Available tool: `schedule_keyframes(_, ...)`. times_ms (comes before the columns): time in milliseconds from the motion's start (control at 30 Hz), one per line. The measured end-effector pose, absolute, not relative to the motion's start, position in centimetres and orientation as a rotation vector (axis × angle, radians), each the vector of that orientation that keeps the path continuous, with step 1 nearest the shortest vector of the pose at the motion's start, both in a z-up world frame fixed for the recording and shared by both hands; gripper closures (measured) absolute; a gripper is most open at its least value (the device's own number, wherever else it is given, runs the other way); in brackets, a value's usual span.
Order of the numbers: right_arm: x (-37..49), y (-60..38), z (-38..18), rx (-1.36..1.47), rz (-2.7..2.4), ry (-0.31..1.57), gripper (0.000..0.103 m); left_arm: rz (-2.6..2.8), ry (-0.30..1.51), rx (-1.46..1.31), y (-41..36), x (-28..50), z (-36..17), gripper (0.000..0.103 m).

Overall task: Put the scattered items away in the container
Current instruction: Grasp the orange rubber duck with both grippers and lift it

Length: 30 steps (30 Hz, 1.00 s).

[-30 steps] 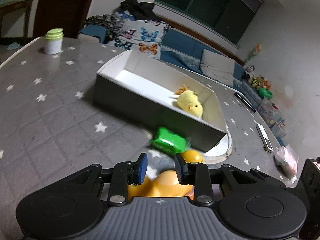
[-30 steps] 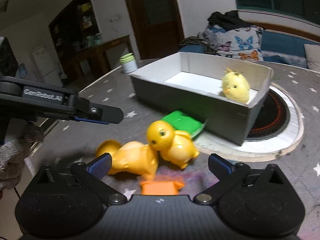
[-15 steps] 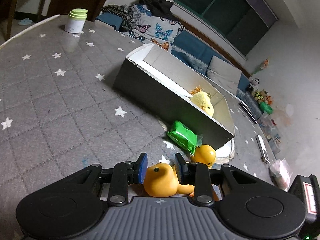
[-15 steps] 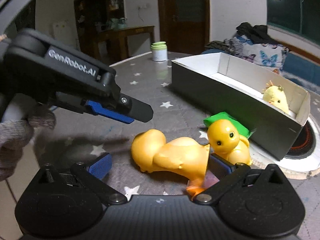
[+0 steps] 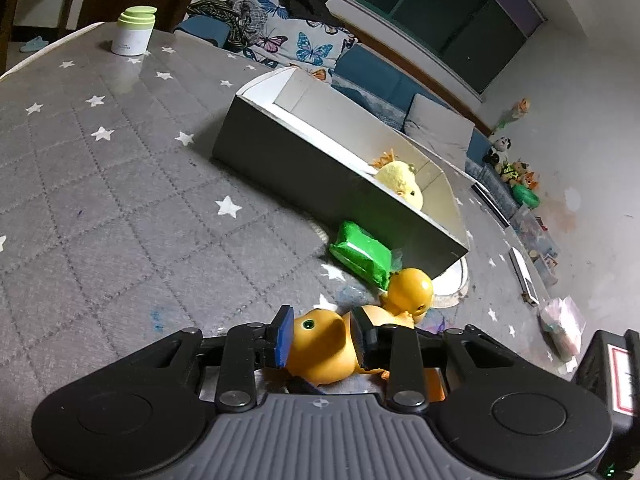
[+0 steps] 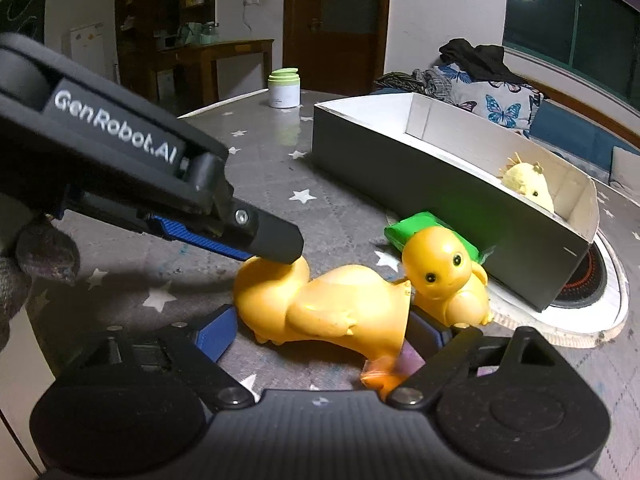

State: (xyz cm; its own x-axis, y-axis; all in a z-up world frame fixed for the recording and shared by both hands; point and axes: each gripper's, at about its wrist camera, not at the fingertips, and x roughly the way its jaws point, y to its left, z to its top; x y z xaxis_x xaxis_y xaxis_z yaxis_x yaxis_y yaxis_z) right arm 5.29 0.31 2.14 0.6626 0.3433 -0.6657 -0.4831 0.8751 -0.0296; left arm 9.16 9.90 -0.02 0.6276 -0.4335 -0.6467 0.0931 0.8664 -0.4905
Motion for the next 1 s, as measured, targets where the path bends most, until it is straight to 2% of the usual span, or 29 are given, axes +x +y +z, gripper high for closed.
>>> schedule_keyframes(167,5.2,0.5,2.0,-0.218,0.465,0.703,0.013,-0.3,0.858,-0.428,9.7,9.4,-0.5,0.065)
schedule_keyframes(400,5.2,0.2,2.2,-0.21,0.477,0.709,0.013,-0.293,0.868,-0.439,9.8,9.2,-0.3,0.066)
schedule_keyframes(1000,4.5,-1.2,7.1,-0.138,0.575,0.635,0.013,-0.263,0.754,-0.416,10.0,7.1,5.2,0.066)
